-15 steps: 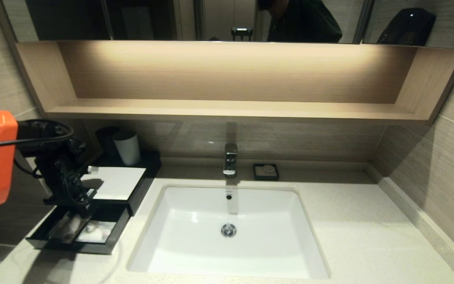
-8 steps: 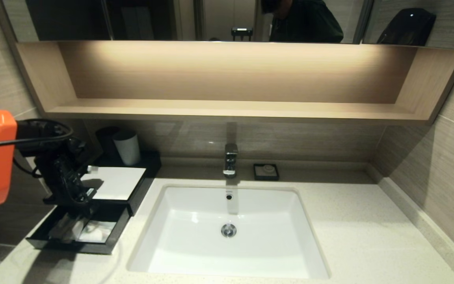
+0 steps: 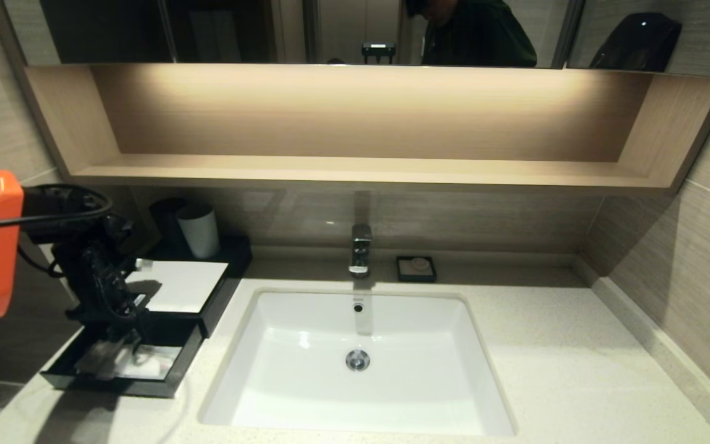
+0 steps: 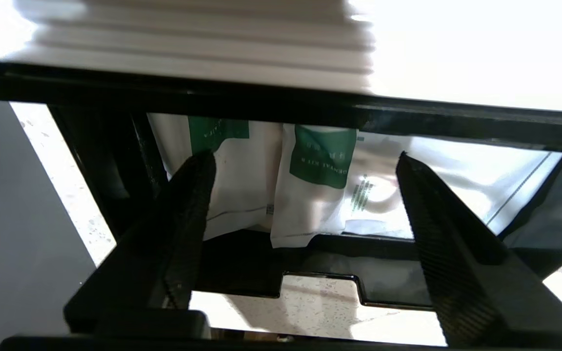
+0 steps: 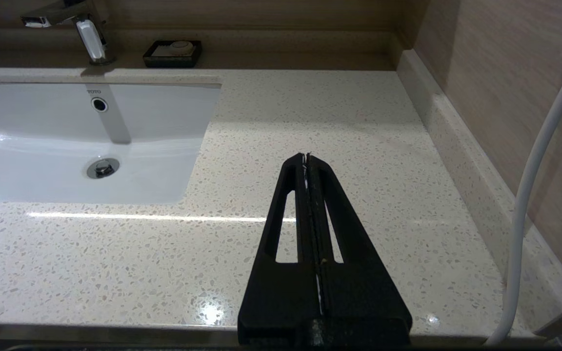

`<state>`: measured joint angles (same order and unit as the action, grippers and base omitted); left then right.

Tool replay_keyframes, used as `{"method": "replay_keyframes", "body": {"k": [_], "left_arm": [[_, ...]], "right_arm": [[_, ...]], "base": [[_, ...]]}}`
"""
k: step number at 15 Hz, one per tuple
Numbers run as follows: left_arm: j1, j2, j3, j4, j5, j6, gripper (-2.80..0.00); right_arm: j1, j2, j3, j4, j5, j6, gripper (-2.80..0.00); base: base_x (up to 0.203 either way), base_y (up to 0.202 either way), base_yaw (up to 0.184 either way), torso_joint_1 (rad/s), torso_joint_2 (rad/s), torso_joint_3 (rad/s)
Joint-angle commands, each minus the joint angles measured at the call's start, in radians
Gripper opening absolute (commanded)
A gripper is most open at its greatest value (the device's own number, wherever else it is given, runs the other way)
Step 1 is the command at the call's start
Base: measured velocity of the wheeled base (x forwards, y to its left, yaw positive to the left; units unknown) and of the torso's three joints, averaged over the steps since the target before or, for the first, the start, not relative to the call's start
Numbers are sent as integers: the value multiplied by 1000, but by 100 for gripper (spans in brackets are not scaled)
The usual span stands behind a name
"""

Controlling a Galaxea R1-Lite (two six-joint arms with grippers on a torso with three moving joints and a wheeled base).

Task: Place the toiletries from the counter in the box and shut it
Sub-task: Place the bathroom toiletry into the drawer, then close the drawer

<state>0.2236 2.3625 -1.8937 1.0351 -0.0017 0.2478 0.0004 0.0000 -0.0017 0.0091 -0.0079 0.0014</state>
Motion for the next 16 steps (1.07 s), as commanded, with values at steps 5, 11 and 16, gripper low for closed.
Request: {"method": "replay_keyframes", "body": {"k": [5, 11, 16], "left_arm": [[2, -72, 28, 21, -1, -2, 0], [3, -196, 114, 22, -1, -18, -280], [8, -341, 292, 24, -27, -28, -280]], "right_arm": [[0, 0, 0, 0, 0, 0, -280], [1, 0, 0, 0, 0, 0, -280], [1, 0, 0, 0, 0, 0, -280]], "base": [[0, 0, 0, 0, 0, 0], [0, 0, 0, 0, 0, 0], [0, 0, 0, 0, 0, 0]]}}
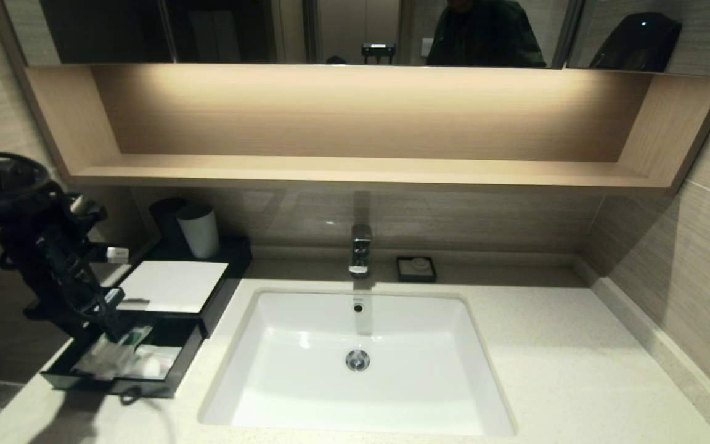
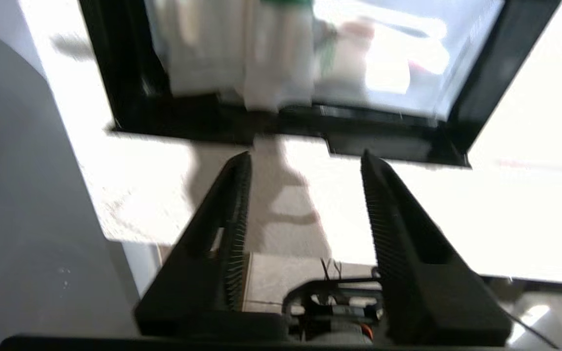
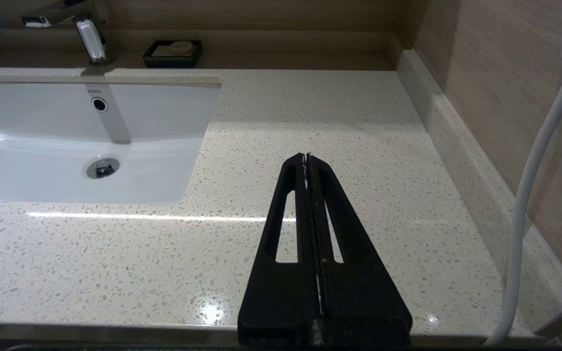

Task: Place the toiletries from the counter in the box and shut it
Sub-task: Close the drawer

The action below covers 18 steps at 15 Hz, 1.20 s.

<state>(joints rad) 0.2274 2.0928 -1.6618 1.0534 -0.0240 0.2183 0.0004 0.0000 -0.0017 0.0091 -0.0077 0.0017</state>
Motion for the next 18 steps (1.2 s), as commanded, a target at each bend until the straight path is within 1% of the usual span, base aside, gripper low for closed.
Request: {"method": "replay_keyframes", "body": {"k": [1, 4, 8, 10, 13, 15, 18], "left_arm": [[8, -103, 113, 4, -9, 1, -280], [26, -189, 272, -31, -15, 2, -280], [80, -275, 443, -165, -20, 1, -280], [112, -293, 497, -239, -31, 1, -280], [133, -297, 587, -364, -34, 1, -280], [135, -284, 635, -452, -48, 3, -280], [136, -284, 650, -469, -97, 3, -280]], "right_arm": [[0, 0, 0, 0, 0, 0, -280], [1, 0, 0, 0, 0, 0, -280], [1, 0, 0, 0, 0, 0, -280], [0, -1, 0, 0, 0, 0, -280], [1, 0, 0, 0, 0, 0, -280], [0, 0, 0, 0, 0, 0, -280], [1, 0, 0, 0, 0, 0, -280]], "base": [[0, 0, 0, 0, 0, 0], [0, 0, 0, 0, 0, 0], [0, 0, 0, 0, 0, 0], [0, 0, 0, 0, 0, 0], [0, 0, 0, 0, 0, 0], [0, 0, 0, 0, 0, 0], [0, 0, 0, 0, 0, 0]]}}
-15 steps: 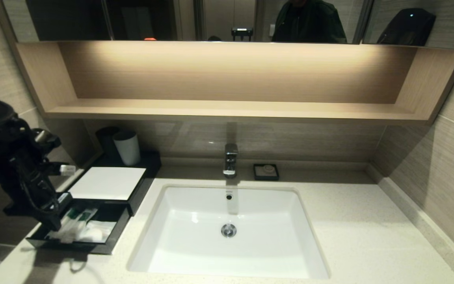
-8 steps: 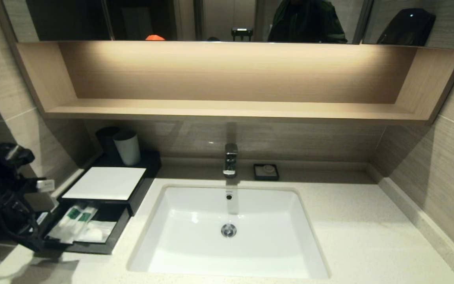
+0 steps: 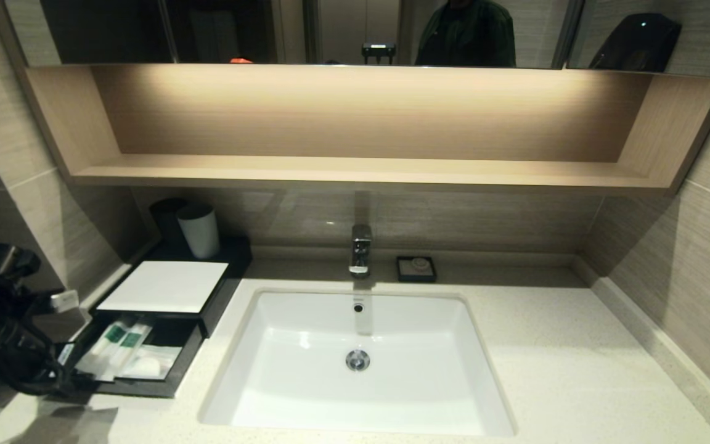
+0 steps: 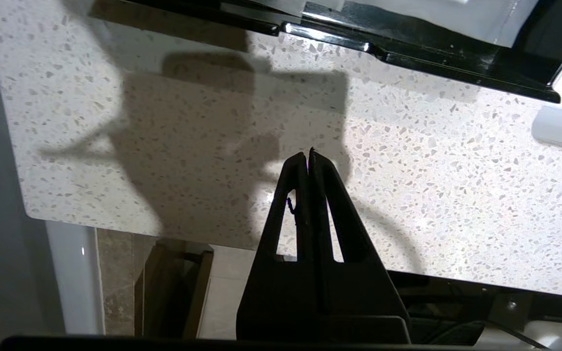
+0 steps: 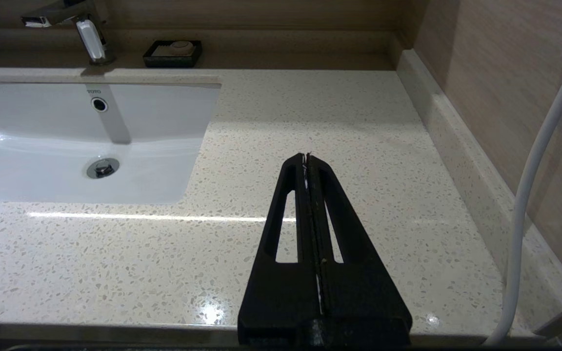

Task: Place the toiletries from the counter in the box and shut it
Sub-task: Close the drawer

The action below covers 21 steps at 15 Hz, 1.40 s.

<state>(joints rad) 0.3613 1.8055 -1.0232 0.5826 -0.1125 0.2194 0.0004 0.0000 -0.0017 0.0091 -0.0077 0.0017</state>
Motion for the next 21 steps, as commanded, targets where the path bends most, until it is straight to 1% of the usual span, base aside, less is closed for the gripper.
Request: {"method": "replay_keyframes", "body": {"k": [1, 4, 9, 14, 19, 21], "left_arm": [[2, -2, 17, 2, -17, 2, -280], [-3, 9, 19, -28, -23, 2, -280], [-10, 37, 33, -39, -24, 3, -280], [-10, 70, 66, -111, -23, 5, -280], [-10, 98, 58, -130, -23, 5, -280], [-10, 105, 56, -159, -23, 3, -280]], "right_arm": [[1, 0, 0, 0, 0, 0, -280], [1, 0, 0, 0, 0, 0, -280], [1, 0, 0, 0, 0, 0, -280], [0, 0, 0, 0, 0, 0, -280], [0, 0, 0, 0, 0, 0, -280], [1, 0, 0, 0, 0, 0, -280]], "base": [[0, 0, 0, 0, 0, 0], [0, 0, 0, 0, 0, 0], [0, 0, 0, 0, 0, 0], [0, 0, 0, 0, 0, 0], [0, 0, 0, 0, 0, 0], [0, 0, 0, 0, 0, 0]]}}
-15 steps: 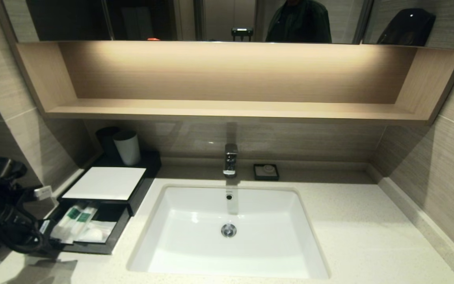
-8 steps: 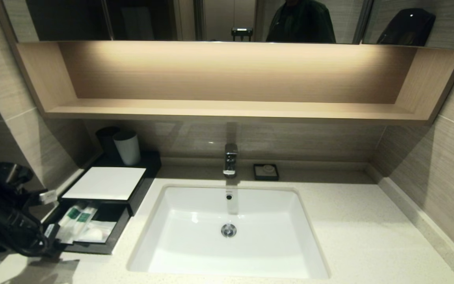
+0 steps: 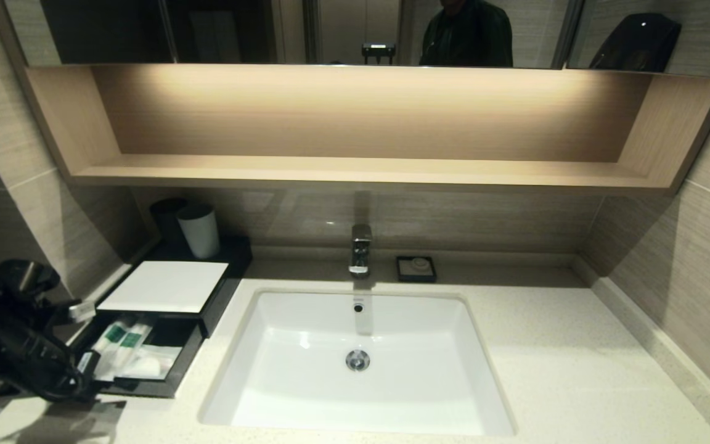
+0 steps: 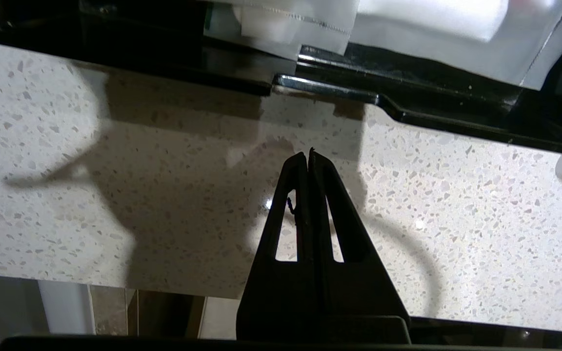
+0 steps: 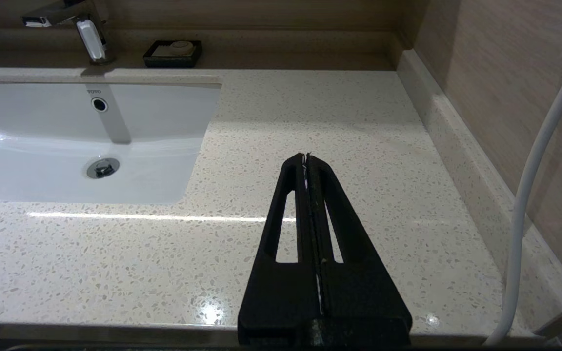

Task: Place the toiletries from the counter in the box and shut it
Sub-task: Close the drawer

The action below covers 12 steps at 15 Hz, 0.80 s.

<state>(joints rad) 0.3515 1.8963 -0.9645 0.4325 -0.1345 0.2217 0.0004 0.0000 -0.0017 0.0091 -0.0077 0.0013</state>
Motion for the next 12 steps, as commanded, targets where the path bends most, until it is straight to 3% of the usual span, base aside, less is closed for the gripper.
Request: {"method": "replay_keyframes", "body": {"k": [1, 12], "left_arm": [[0, 20, -5, -17, -1, 2, -280], [0, 32, 0, -20, -2, 5, -280]], "right_arm": [[1, 0, 0, 0, 0, 0, -280], [1, 0, 0, 0, 0, 0, -280]], "base": [[0, 0, 0, 0, 0, 0], [0, 0, 0, 0, 0, 0]]}}
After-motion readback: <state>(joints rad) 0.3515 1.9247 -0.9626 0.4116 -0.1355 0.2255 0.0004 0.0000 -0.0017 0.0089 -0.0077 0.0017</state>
